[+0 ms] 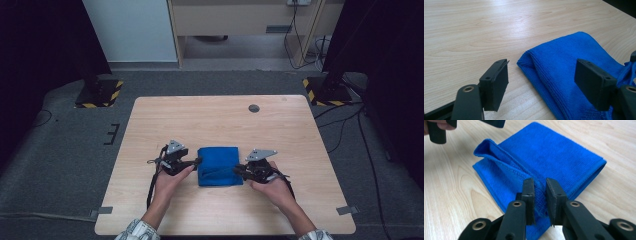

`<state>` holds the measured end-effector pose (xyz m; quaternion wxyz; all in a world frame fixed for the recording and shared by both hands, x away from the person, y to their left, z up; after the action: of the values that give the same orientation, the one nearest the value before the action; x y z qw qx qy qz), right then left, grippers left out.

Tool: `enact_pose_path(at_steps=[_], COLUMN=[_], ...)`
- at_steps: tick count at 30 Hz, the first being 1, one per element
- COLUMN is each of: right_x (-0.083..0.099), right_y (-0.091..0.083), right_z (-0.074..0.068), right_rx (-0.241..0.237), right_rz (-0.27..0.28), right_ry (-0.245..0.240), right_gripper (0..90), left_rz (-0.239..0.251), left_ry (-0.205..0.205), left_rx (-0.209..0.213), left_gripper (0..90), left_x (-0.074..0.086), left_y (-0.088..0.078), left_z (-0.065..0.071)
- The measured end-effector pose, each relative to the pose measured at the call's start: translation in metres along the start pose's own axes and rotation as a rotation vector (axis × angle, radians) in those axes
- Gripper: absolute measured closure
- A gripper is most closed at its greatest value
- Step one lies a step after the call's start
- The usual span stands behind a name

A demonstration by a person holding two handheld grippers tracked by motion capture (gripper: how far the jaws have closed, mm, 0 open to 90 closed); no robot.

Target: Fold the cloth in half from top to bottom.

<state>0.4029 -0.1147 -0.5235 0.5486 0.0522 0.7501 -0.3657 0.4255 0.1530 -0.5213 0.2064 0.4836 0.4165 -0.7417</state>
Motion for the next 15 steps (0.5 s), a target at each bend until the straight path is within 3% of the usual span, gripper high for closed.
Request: enact_pose_path(at_steps=[12, 15], right_x=[0.010, 0.012], right_y=[-0.002, -0.004], right_z=[-0.003, -0.004], right_rx=[0.014, 0.026], right_rz=[-0.027, -0.033], right_ry=[0.018, 0.011], right_gripper=[66.9, 62.6], left_rz=[-0.017, -0.029], left_ry=[0.019, 0.062], left_rx=[0.001, -0.001], left_gripper=[25.4, 24.6], left_x=[0.006, 0.008], left_y=[-0.001, -0.004], left_z=[0.004, 0.006])
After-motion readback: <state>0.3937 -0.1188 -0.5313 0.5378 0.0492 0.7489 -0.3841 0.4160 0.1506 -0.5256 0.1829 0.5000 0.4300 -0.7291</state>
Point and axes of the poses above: each handheld gripper's, and its own axes: y roughly forward along the jaws, x roughly out of its underside, z roughly to its right, the point moved 3 cm from there along y, roughly forward along the jaws, and after that the axes turned 8 degrees about z, right-handed, at the moved point
